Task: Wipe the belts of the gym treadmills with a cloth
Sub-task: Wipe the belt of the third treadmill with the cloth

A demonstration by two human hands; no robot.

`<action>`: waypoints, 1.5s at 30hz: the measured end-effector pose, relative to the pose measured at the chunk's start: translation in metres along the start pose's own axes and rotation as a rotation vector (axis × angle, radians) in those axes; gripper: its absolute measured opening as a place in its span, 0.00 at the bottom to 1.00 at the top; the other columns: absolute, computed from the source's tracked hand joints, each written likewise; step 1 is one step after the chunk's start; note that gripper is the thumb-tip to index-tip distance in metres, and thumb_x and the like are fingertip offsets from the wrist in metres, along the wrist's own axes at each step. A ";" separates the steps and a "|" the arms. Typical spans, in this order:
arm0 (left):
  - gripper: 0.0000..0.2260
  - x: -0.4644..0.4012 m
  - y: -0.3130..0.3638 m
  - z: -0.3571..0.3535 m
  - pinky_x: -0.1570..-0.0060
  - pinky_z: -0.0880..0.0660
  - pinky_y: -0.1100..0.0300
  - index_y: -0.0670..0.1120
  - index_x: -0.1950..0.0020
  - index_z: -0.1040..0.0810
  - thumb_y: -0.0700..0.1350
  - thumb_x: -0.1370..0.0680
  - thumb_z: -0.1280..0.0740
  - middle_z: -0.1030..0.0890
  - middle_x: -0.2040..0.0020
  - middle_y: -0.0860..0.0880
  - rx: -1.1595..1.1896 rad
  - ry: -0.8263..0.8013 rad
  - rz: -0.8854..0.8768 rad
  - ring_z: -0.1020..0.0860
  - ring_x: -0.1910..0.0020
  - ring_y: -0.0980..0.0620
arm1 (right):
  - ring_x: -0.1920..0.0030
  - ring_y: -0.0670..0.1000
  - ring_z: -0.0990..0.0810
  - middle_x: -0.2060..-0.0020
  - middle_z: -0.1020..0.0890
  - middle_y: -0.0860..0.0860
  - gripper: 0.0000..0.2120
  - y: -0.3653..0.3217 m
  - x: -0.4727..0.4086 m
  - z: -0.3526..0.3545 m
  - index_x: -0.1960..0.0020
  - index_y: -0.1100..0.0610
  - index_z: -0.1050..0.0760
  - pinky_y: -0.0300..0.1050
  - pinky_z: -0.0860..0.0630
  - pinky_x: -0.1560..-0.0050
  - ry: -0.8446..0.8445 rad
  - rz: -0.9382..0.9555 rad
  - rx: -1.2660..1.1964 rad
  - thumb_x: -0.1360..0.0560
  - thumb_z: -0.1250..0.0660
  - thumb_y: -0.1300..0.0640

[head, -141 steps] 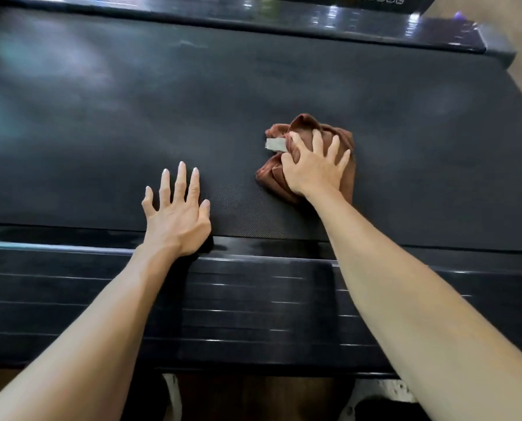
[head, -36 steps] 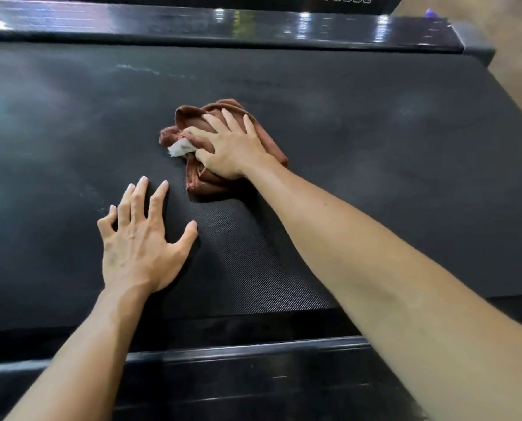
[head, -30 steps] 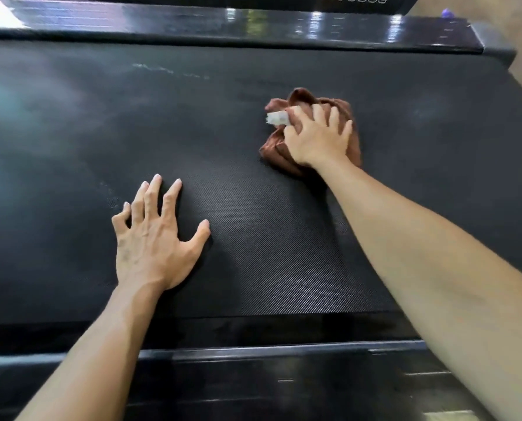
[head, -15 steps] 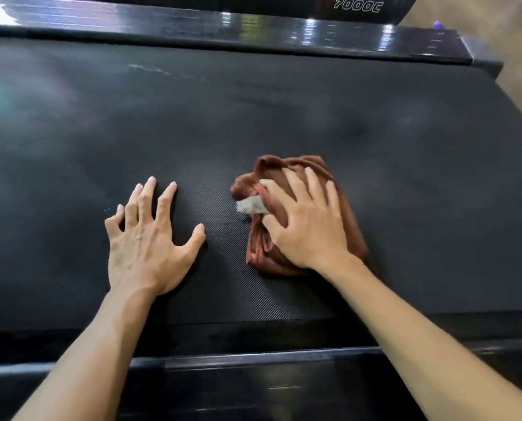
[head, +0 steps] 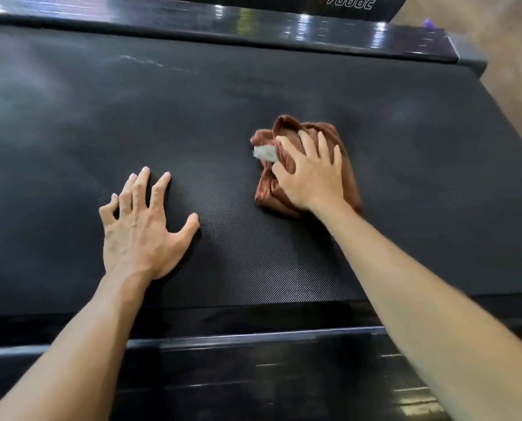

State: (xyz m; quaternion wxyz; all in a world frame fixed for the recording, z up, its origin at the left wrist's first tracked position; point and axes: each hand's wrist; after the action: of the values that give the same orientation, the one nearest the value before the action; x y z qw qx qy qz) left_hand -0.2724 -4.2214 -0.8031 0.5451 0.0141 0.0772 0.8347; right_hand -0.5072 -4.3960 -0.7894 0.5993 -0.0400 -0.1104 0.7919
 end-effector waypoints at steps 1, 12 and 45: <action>0.42 0.000 0.000 0.000 0.24 0.48 0.44 0.54 0.18 0.43 0.73 0.28 0.55 0.47 0.17 0.49 0.002 0.000 -0.004 0.52 0.18 0.50 | 0.17 0.58 0.53 0.16 0.44 0.48 0.32 0.006 0.032 -0.002 0.19 0.37 0.41 0.65 0.58 0.19 0.019 -0.007 0.010 0.22 0.51 0.33; 0.42 0.000 0.001 0.000 0.25 0.47 0.43 0.53 0.18 0.42 0.72 0.27 0.54 0.46 0.17 0.48 0.005 -0.002 -0.008 0.51 0.18 0.49 | 0.16 0.57 0.52 0.16 0.44 0.48 0.32 0.041 0.100 0.000 0.19 0.38 0.39 0.63 0.58 0.18 0.070 -0.139 0.026 0.22 0.53 0.36; 0.41 -0.001 0.001 -0.002 0.24 0.49 0.45 0.54 0.18 0.44 0.72 0.27 0.54 0.48 0.17 0.49 -0.009 0.002 -0.001 0.52 0.18 0.50 | 0.16 0.59 0.56 0.16 0.46 0.51 0.28 0.021 -0.038 0.014 0.18 0.39 0.42 0.64 0.62 0.19 0.037 -0.243 -0.062 0.17 0.50 0.36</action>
State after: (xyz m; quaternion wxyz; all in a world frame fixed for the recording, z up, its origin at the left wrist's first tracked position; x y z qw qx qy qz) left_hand -0.2736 -4.2228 -0.8048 0.5455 0.0106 0.0738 0.8348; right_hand -0.5188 -4.4395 -0.7827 0.6912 -0.0595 -0.1277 0.7088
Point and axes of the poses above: each hand's wrist, its own x-axis away from the middle knuckle, its own z-axis out of the back of the hand, y = z × x
